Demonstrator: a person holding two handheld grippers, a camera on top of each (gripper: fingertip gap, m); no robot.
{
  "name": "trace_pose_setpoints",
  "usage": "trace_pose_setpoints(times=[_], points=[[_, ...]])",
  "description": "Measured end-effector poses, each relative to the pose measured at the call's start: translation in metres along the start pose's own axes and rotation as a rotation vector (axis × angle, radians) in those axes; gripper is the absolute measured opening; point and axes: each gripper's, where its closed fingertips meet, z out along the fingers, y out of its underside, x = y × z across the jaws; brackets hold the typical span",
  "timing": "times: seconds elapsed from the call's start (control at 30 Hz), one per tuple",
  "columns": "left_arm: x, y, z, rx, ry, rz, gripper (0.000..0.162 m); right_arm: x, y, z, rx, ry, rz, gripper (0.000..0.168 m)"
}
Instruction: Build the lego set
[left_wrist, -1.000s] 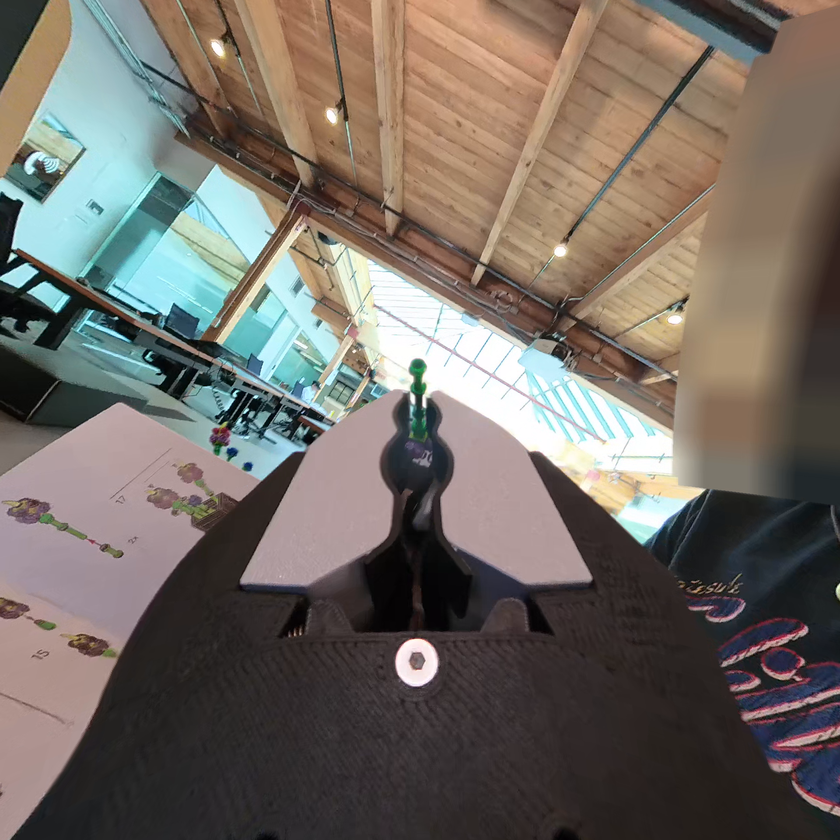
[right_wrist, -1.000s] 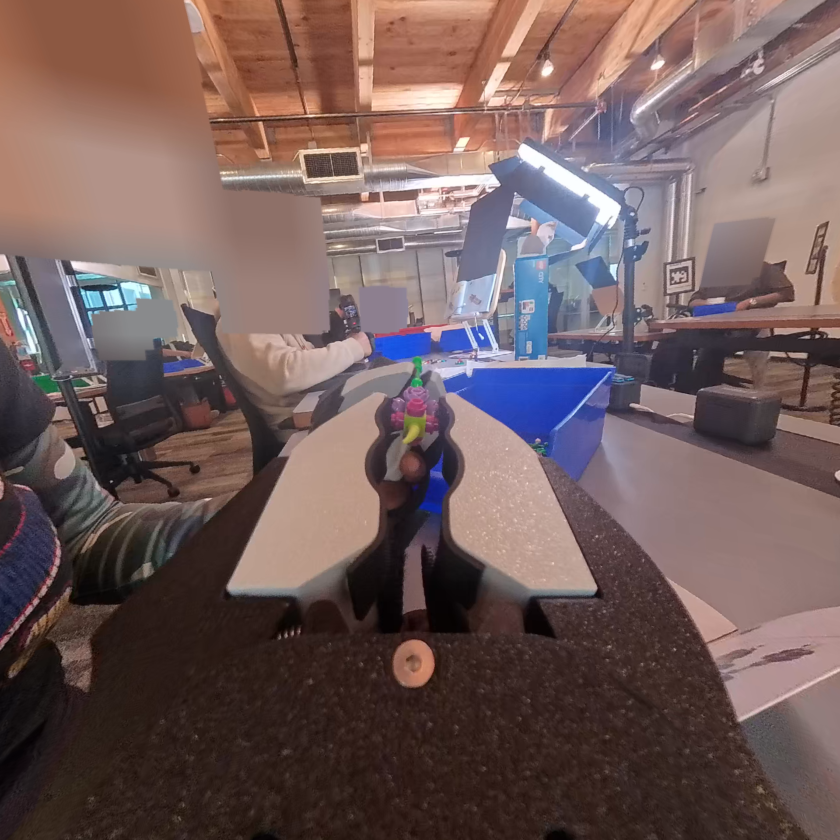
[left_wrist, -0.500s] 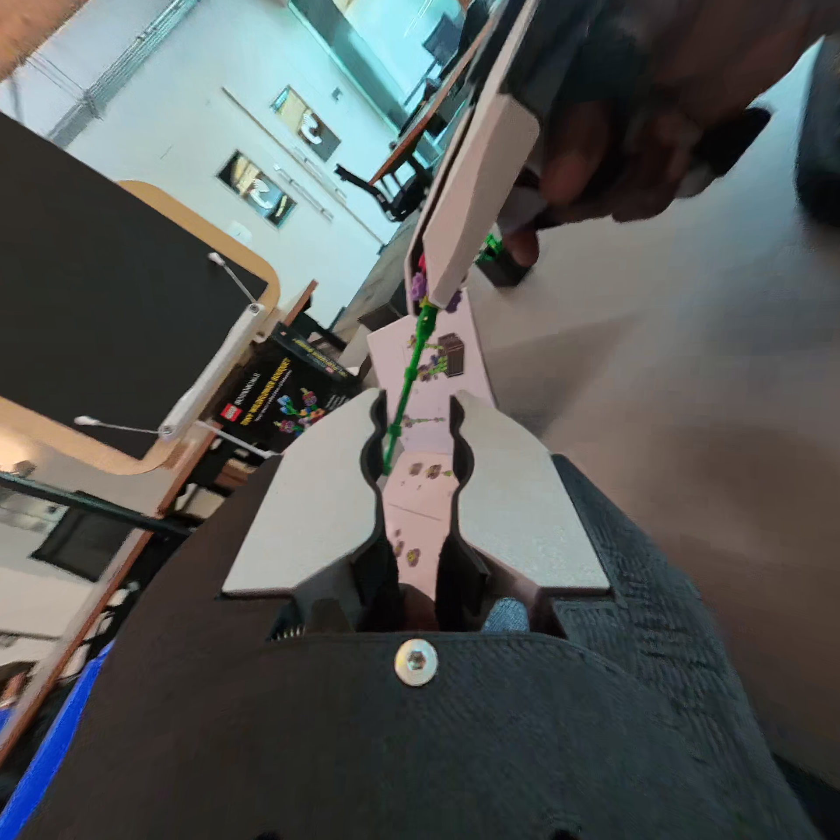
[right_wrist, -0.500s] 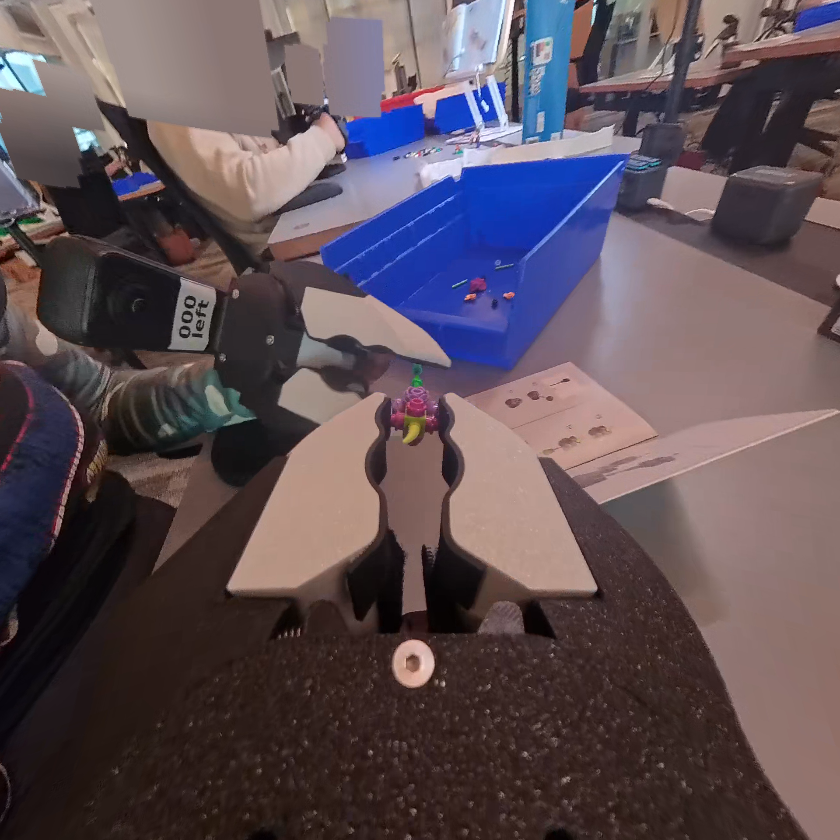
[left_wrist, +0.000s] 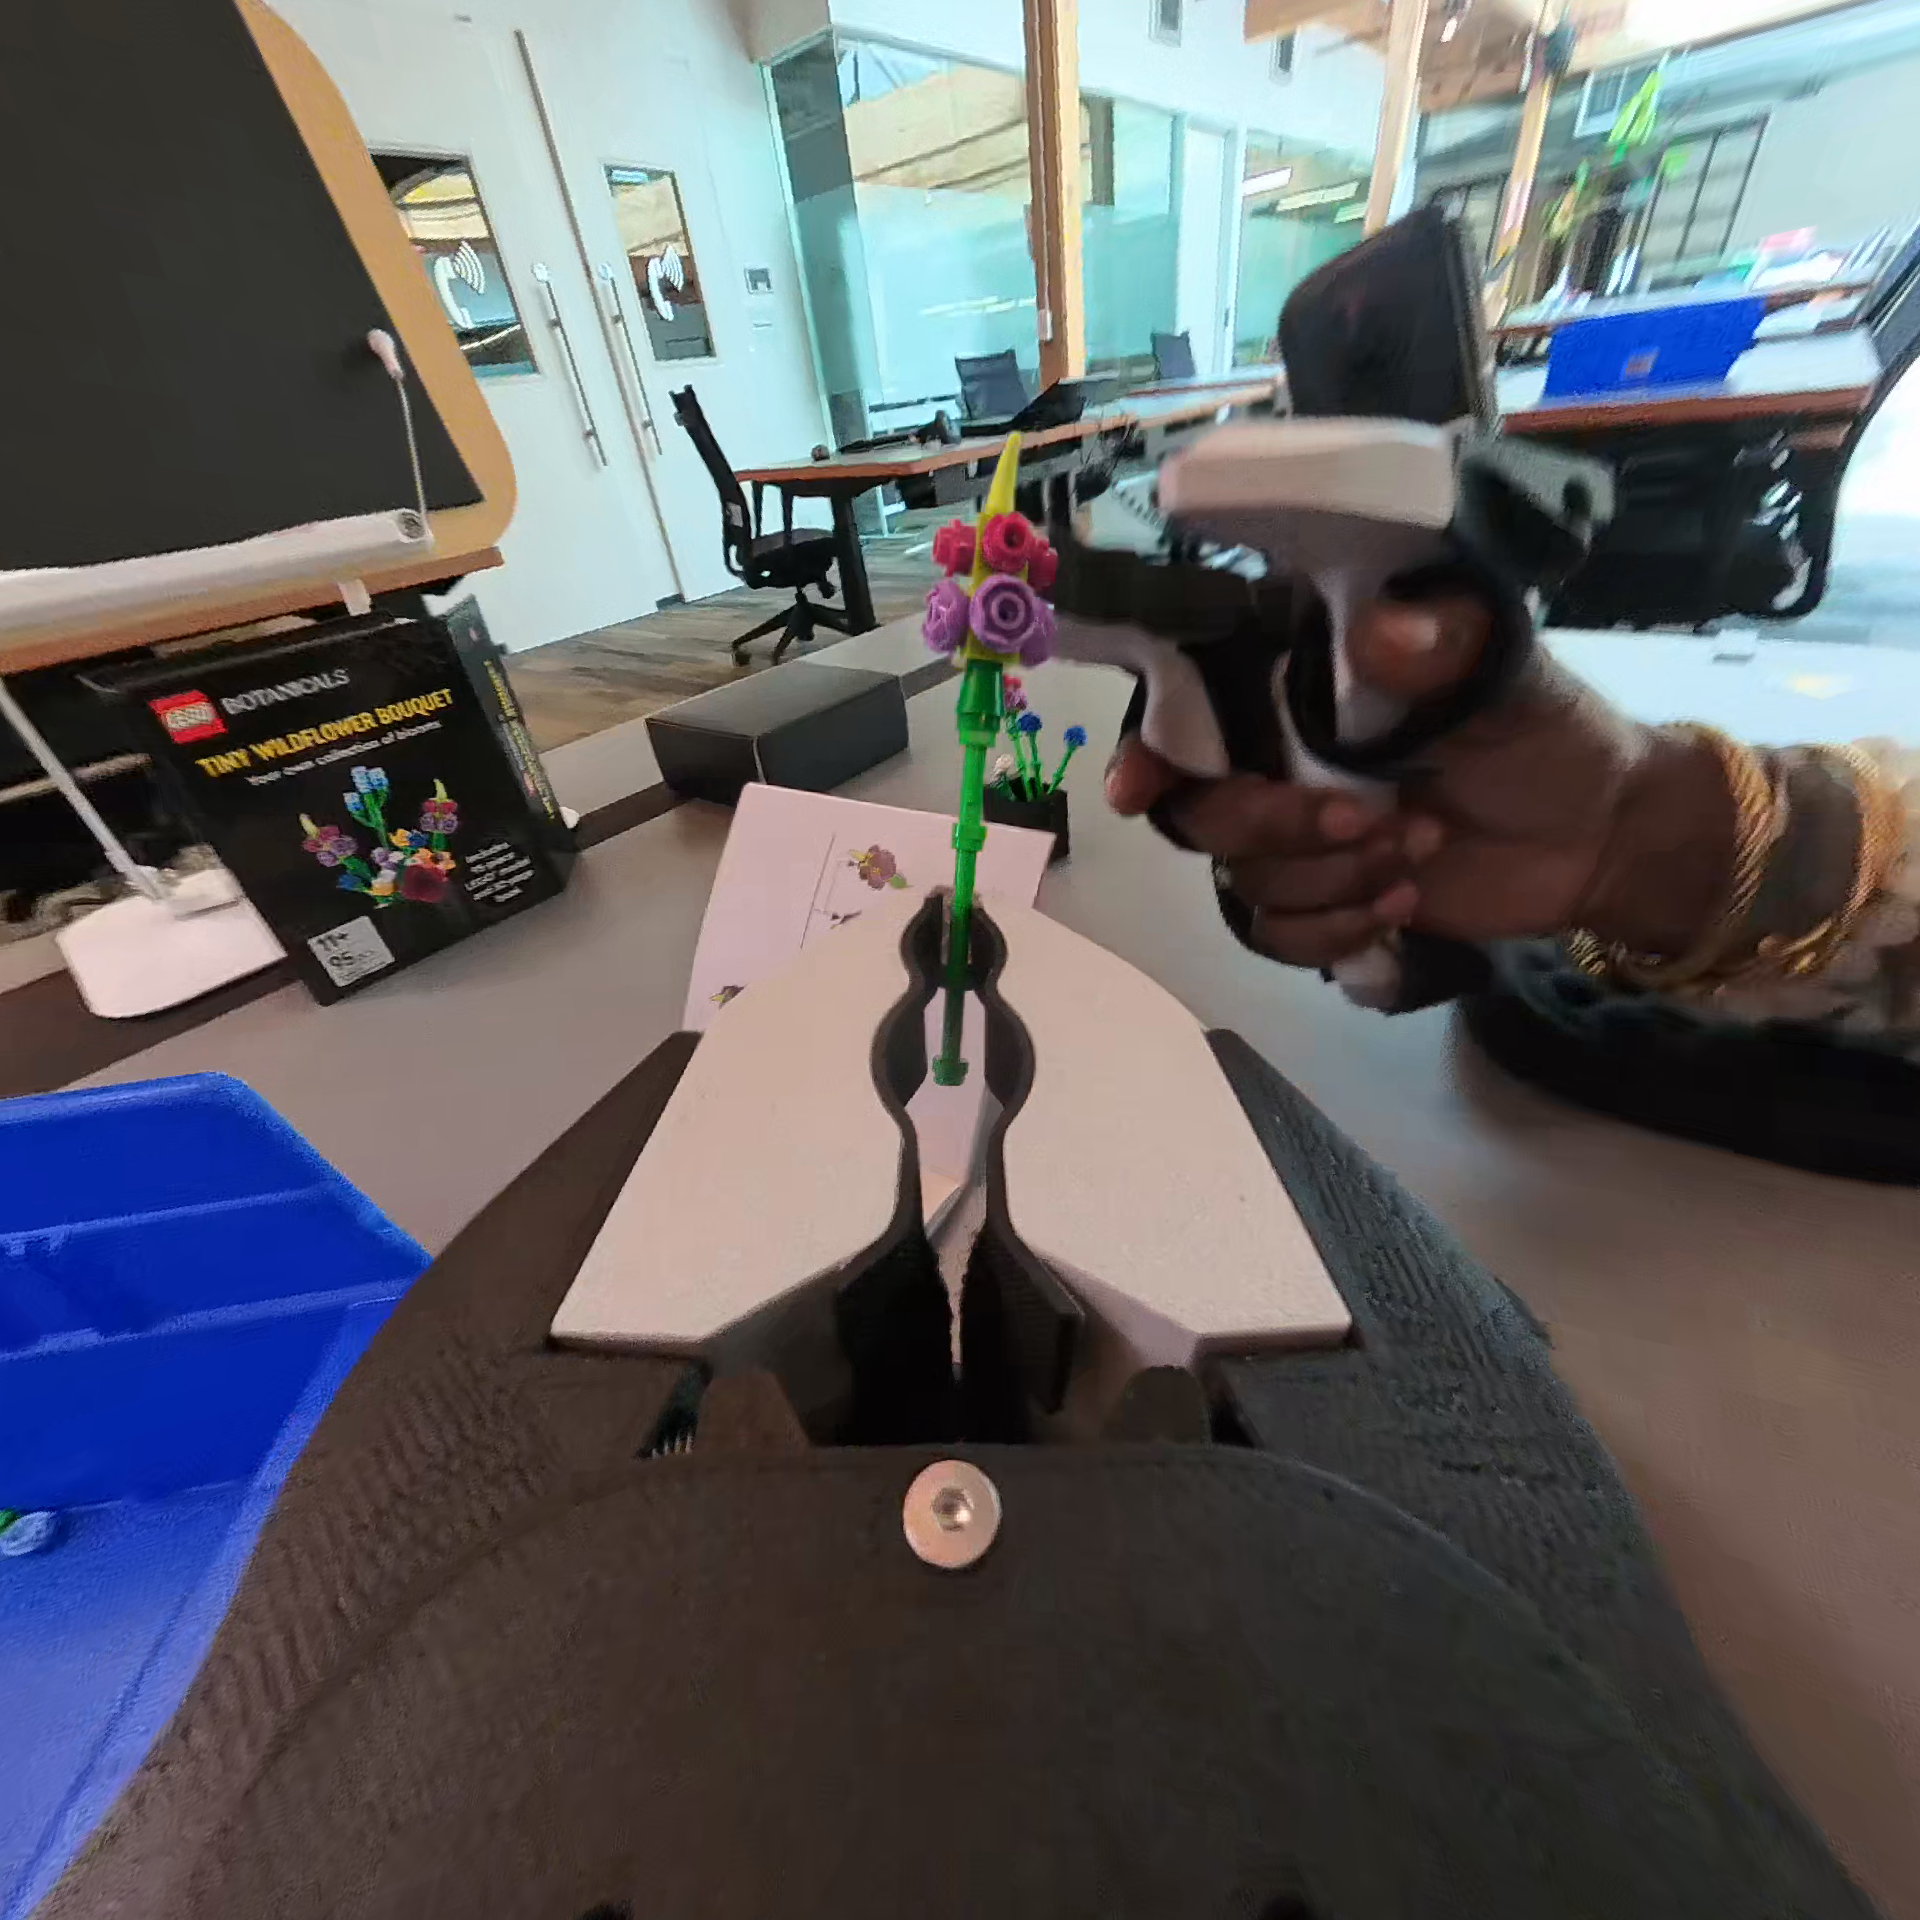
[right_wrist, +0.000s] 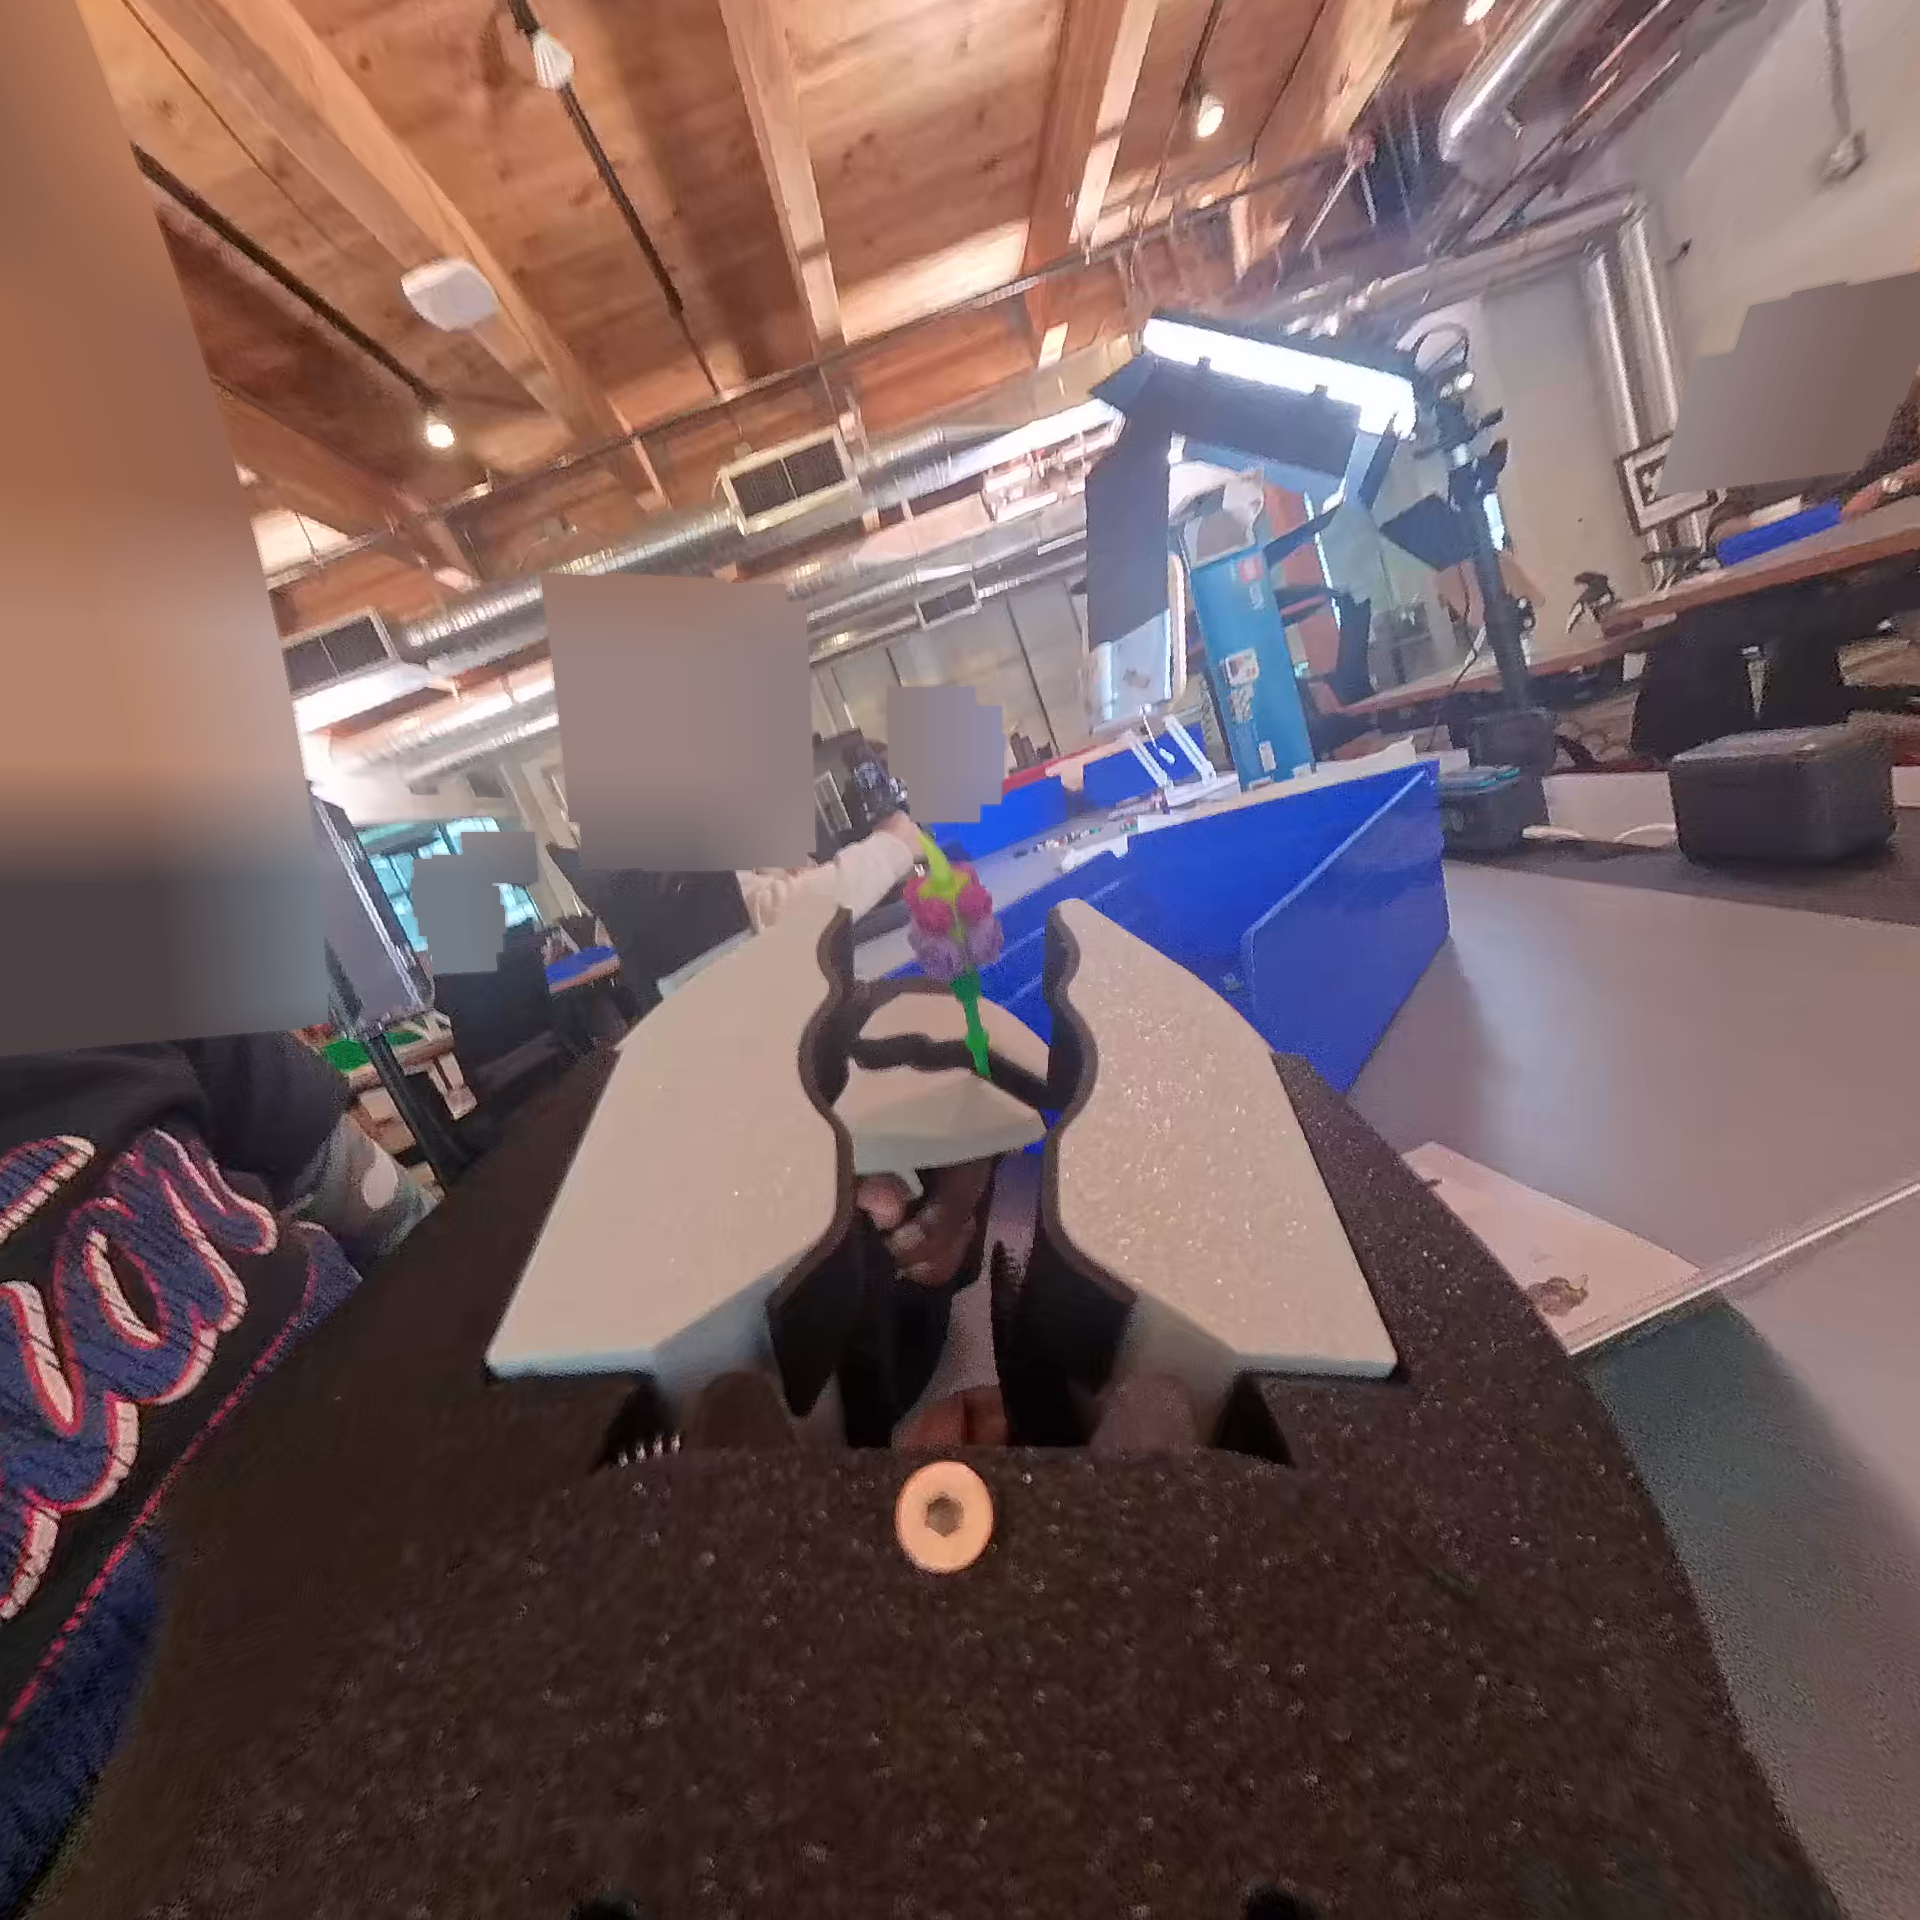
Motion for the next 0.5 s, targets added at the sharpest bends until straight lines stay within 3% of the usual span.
trace_pose_setpoints(times=[0.17, 0.3, 0.5], points=[[0.001, -0.003, -0.001, 0.022, 0.019, -0.055, 0.005, 0.001, 0.009, 0.008, -0.036, 0.038, -0.075, 0.034], [0.003, 0.001, 0.001, -0.01, 0.004, -0.002, 0.005, 0.003, 0.005, 0.008, 0.007, 0.05, -0.041, 0.027], [-0.002, 0.008, 0.003, -0.06, -0.068, 0.111, 0.005, 0.007, 0.017, 0.01, -0.072, 0.077, -0.018, 0.02]])
